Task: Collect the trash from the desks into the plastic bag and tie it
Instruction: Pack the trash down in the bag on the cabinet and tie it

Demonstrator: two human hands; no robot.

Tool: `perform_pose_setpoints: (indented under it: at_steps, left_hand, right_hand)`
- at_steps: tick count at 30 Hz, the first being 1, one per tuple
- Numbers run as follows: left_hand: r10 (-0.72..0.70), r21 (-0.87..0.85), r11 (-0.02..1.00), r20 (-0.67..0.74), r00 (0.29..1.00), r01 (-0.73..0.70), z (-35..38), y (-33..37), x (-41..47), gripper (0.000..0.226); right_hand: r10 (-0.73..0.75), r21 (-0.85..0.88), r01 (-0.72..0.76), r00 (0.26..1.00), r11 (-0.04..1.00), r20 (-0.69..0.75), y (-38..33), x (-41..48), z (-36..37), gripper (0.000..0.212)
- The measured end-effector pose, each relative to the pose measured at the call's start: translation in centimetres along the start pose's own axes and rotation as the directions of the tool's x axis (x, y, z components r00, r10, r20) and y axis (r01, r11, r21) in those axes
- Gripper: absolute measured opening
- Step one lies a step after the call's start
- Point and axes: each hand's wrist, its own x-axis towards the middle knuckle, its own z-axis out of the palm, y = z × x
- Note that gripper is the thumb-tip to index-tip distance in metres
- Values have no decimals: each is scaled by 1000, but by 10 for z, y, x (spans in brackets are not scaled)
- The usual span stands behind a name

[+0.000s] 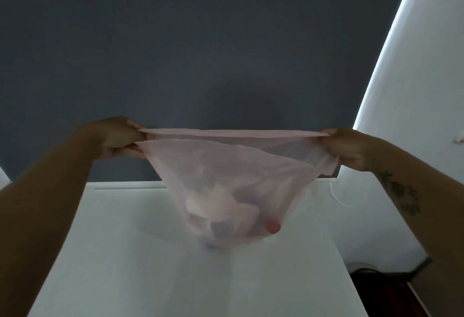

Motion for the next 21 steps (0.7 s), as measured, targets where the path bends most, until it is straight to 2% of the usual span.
perform_pose_setpoints:
  at_steps: [2, 4, 6, 10, 12, 14, 16, 17, 19, 21]
  left_hand:
    - [27, -122, 992, -35, 999, -31, -8, 1, -4, 12]
    - [49, -241, 968, -65, 997, -63, -13, -4, -7, 14]
    - [68, -337, 936, -107, 992, -100, -10, -8, -9, 18]
    - [59, -388, 909, -236, 970, -150, 22, -10, -13, 25]
    - [49, -528, 825, -290, 956, -203, 42, -8, -13, 31]
    - [-50, -696, 685, -342, 938, -217, 64, -4, -16, 32]
    - [-173, -827, 532, -314, 933, -180, 84, -3, -21, 30]
    - [-184, -869, 470, -269, 945, -156, 92, -2, -26, 30]
    - [-139, -904, 411, -191, 972, -119, 100, -3, -29, 36]
    - [-131, -911, 383, -219, 967, -155, 102, -4, -33, 25]
  right_hand:
    - [-17, 201, -6, 993, 980, 116, -2, -6, -5, 31]
    - [-31, 346, -15, 992, 938, 125, -1, -8, -5, 33]
    - [-27, 493, 10, 999, 870, 26, 0, -7, 4, 31]
    - [146, 806, 91, 966, 585, -215, -12, -6, 42, 25]
    - [254, 865, 103, 933, 491, -255, -22, -6, 58, 25]
    - [301, 899, 72, 928, 432, -219, -30, -8, 70, 27]
    - [287, 898, 41, 940, 437, -183, -35, -8, 78, 31]
    - [278, 886, 30, 944, 464, -177, -36, -7, 82, 33]
    - [261, 824, 18, 944, 567, -201, -35, -7, 87, 32]
    - [240, 778, 12, 948, 628, -208, -32, -8, 89, 33]
